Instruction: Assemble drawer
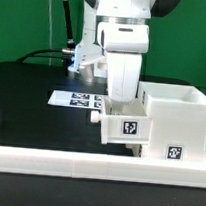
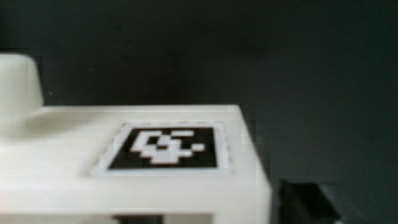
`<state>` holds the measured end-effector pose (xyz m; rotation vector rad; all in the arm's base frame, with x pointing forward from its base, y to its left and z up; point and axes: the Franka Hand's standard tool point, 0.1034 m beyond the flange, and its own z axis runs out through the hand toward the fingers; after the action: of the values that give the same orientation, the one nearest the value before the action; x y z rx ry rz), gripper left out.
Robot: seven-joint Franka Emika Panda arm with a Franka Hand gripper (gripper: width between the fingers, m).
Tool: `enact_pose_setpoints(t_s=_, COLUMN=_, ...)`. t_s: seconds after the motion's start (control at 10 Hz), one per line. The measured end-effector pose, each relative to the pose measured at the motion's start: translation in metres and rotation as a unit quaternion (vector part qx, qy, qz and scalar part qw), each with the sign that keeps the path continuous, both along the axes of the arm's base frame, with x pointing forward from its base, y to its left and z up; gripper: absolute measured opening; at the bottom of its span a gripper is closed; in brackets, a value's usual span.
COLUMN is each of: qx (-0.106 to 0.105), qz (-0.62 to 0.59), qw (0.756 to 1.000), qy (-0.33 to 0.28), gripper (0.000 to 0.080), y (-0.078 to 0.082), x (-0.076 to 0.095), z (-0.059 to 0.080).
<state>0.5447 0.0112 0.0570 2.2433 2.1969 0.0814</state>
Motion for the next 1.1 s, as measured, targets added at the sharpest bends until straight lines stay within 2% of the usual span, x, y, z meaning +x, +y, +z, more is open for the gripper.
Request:
enact_pose_setpoints(t_s=0.1, qx=-0.001, qz=-0.002, qw=1.000, qy=-0.003, gripper=0.0388, y=0.000, x=0.001, z=0.003)
enact_pose_setpoints(t_s=0.2, qx=-0.002, qz=-0.007, qw=1.000, qy=-0.006, gripper=0.0582, y=0.000, x=0.003, z=0.009)
enact_pose_setpoints(t_s=0.3, qx=-0.005, qz=-0.010, qw=1.000, qy=-0.011, gripper=0.0629, y=-0.001, x=0.006, z=0.018)
enact_pose_setpoints(t_s=0.5, qx=-0.015, qz=-0.014, qw=1.000, qy=-0.015, gripper=0.0643, y=-0.010, x=0.011, z=0.041)
enact_pose_setpoints(t_s=0.6, qx=-0.021, qz=-0.013, qw=1.000, qy=-0.017, gripper=0.0649, y=-0.021, x=0.014, z=0.051)
enact_pose_setpoints(t_s=0.7, qx=-0.026, qz=-0.011, qw=0.999, qy=-0.019, gripper=0.0649, y=-0.034, x=0.024, z=0.064)
enact_pose_setpoints(t_s=0.8, qx=-0.027, qz=-0.005, qw=0.999, qy=-0.025, gripper=0.0649, y=-0.048, x=0.027, z=0.064)
enact_pose_setpoints(t_s=0.9, qx=-0.027, qz=0.000, qw=0.999, qy=-0.020, gripper=0.0649, y=-0.064, x=0.023, z=0.057)
enact_pose_setpoints(t_s=1.0, qx=-0.024, qz=0.011, qw=1.000, qy=-0.016, gripper=0.0649, y=-0.077, x=0.020, z=0.048)
enact_pose_setpoints(t_s=1.1, qx=-0.019, qz=0.015, qw=1.000, qy=-0.005, gripper=0.0649, y=-0.087, x=0.015, z=0.033)
